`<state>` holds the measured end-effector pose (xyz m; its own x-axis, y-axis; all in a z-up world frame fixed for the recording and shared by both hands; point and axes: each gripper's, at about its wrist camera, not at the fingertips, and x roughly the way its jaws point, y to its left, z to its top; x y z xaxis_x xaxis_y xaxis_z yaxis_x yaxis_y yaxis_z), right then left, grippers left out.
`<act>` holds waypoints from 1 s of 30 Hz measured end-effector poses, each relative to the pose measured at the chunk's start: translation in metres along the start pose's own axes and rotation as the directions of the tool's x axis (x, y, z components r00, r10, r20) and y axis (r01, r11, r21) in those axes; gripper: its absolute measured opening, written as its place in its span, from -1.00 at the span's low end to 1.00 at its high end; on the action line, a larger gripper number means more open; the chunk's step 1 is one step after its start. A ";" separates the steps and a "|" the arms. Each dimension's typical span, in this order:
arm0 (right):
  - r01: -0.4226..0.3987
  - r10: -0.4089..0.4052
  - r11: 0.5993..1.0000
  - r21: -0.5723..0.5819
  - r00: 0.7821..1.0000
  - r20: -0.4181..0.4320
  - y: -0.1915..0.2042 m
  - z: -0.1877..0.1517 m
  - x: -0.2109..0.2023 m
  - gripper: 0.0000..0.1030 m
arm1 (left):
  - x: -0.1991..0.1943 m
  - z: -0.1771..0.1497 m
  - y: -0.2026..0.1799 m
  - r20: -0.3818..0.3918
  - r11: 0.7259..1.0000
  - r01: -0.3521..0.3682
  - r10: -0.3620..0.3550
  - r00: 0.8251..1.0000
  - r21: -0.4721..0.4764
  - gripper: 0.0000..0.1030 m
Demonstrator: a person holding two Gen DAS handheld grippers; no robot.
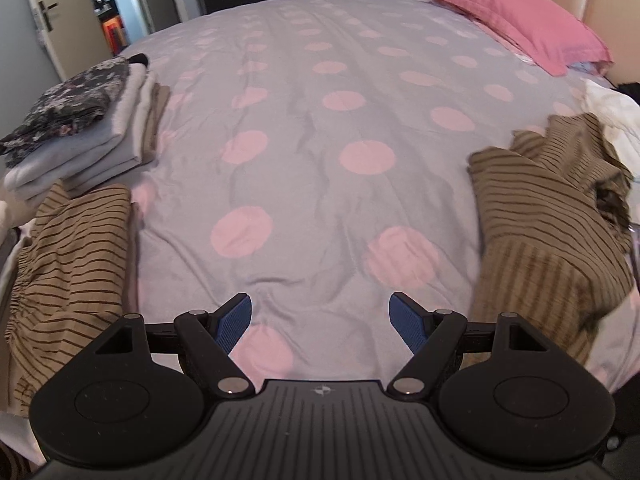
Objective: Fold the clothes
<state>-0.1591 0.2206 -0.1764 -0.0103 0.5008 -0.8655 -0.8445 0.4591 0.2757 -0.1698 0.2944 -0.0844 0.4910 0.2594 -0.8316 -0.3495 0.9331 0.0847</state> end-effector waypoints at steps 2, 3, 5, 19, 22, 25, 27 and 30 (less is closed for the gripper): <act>0.033 -0.033 0.999 -0.035 0.999 0.001 0.001 -0.002 -0.003 -0.29 | -0.001 -0.002 -0.004 -0.003 1.000 0.009 -0.008 1.000 0.013 0.47; 0.046 -0.046 0.998 -0.049 0.999 0.003 0.000 -0.003 -0.005 -0.25 | -0.002 -0.003 -0.006 -0.003 1.000 0.011 -0.011 1.000 0.024 0.47; 0.059 -0.059 0.996 -0.061 0.998 0.003 -0.004 -0.006 -0.008 -0.24 | -0.002 -0.005 -0.011 -0.008 0.999 0.021 -0.020 1.000 0.046 0.47; 0.326 -0.341 0.934 0.148 0.936 0.089 -0.097 -0.018 -0.067 0.17 | 0.001 -0.009 -0.040 -0.031 0.983 0.133 -0.130 0.991 0.125 0.47; 0.329 -0.364 0.916 0.232 0.922 0.130 -0.113 -0.021 -0.080 0.17 | 0.005 -0.011 -0.045 -0.048 0.981 0.142 -0.136 0.989 0.135 0.47; 0.340 -0.405 0.887 0.312 0.898 0.171 -0.129 -0.022 -0.092 0.18 | 0.008 -0.012 -0.049 -0.055 0.980 0.137 -0.130 0.990 0.144 0.47; 0.361 -0.443 0.861 0.358 0.878 0.181 -0.139 -0.021 -0.098 0.19 | 0.008 -0.011 -0.050 -0.056 0.980 0.137 -0.130 0.990 0.143 0.47; 0.352 -0.447 0.849 0.395 0.876 0.181 -0.147 -0.018 -0.097 0.15 | 0.007 -0.010 -0.052 -0.053 0.980 0.140 -0.134 0.990 0.141 0.47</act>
